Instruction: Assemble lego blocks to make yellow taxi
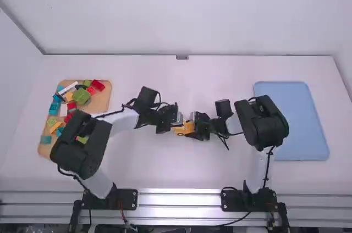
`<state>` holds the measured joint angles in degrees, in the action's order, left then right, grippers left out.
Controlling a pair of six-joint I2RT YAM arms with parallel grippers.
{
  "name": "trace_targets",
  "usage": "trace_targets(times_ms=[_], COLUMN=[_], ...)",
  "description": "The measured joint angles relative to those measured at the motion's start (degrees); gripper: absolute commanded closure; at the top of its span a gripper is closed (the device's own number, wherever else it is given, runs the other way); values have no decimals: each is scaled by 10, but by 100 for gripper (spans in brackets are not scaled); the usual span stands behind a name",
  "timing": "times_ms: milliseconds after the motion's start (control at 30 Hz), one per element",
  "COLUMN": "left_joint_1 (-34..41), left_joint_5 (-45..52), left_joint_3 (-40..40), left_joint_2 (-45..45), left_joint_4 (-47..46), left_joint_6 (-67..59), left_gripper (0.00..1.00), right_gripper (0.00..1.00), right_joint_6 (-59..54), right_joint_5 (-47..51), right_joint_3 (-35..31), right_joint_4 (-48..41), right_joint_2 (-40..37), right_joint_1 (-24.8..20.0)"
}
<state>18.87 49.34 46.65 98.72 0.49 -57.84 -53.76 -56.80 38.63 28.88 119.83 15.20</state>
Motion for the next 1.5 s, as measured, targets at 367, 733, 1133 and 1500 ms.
trace_targets(times_ms=[367, 733, 1133, 1500], left_joint_1=[10, 19, 20, 25], left_joint_5=[-137, -145, -189, -67], left_joint_3=[0, 0, 5, 34], left_joint_2=[-3, 36, 35, 8], left_joint_4=[-52, -17, -17, -27], left_joint_6=[39, 41, 69, 8], left_gripper=[98, 98, 98, 98], right_gripper=[48, 48, 48, 48], right_joint_6=[1, -1, 0, 0], right_joint_5=[0, -1, 0, 0], right_joint_3=[0, 0, 0, 0], right_joint_4=[0, -1, -1, -1], right_joint_2=[0, 0, 0, 0], right_joint_1=[0, -3, -3, -3])
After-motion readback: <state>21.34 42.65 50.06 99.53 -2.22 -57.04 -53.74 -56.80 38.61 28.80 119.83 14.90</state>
